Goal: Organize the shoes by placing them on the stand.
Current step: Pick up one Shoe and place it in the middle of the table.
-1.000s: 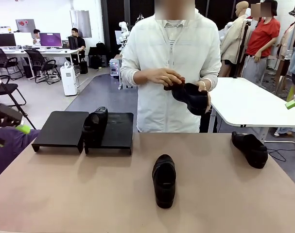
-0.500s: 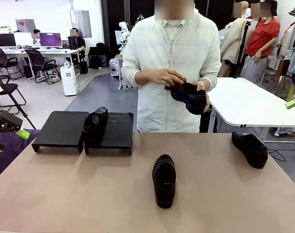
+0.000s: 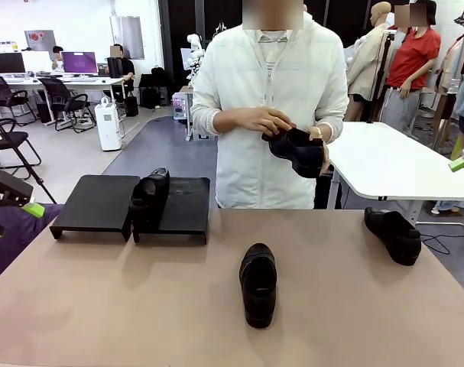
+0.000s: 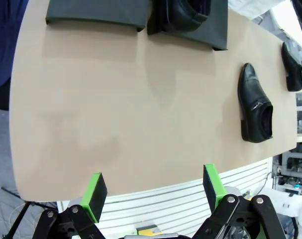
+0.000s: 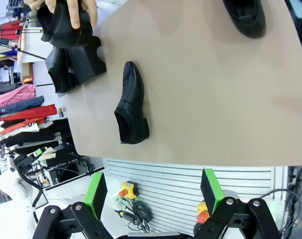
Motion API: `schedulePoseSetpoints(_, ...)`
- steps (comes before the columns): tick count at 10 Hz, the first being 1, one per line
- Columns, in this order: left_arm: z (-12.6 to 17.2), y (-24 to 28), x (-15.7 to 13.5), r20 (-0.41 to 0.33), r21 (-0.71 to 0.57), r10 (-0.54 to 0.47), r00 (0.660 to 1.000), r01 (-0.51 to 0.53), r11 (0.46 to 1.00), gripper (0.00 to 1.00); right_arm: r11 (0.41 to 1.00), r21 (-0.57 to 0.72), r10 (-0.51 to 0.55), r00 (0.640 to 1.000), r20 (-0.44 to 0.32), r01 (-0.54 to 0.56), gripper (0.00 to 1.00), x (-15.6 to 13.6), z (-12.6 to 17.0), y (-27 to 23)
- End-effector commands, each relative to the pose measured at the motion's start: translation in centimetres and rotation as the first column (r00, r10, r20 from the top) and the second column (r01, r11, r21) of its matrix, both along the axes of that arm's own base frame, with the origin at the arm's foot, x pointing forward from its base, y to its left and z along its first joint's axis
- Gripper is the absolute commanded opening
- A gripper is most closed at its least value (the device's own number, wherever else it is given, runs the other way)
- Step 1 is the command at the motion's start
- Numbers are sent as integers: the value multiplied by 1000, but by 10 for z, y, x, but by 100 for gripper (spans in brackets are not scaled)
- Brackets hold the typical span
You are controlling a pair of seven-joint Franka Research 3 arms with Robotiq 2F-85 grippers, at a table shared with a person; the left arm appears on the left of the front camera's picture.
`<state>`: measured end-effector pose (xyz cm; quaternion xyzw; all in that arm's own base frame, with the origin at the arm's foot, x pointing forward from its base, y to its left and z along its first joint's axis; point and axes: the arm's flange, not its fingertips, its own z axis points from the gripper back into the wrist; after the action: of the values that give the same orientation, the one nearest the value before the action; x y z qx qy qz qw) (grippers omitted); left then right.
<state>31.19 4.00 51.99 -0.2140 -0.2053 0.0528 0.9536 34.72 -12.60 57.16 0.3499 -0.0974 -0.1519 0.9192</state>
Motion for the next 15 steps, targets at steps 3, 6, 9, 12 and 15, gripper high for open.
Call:
schedulePoseSetpoints(3,0,2,0,4,-14,-15,1000,15,1000,100,1000,0,0,1000,0,0,100,0,0,0)
schedulePoseSetpoints(6,0,2,0,4,-14,-15,1000,15,1000,100,796,-606,23,999,38,5,100,103,-49,63)
schedulePoseSetpoints(9,0,2,0,4,-14,-15,1000,15,1000,100,767,-637,164,984,68,-84,100,149,-74,81)
schedulePoseSetpoints(12,0,2,0,4,-14,-15,1000,15,1000,100,755,-646,205,976,67,-114,100,149,-92,99)
schedulePoseSetpoints(15,0,2,0,4,-14,-15,1000,15,1000,100,646,-701,398,917,-25,-300,100,205,-112,98)
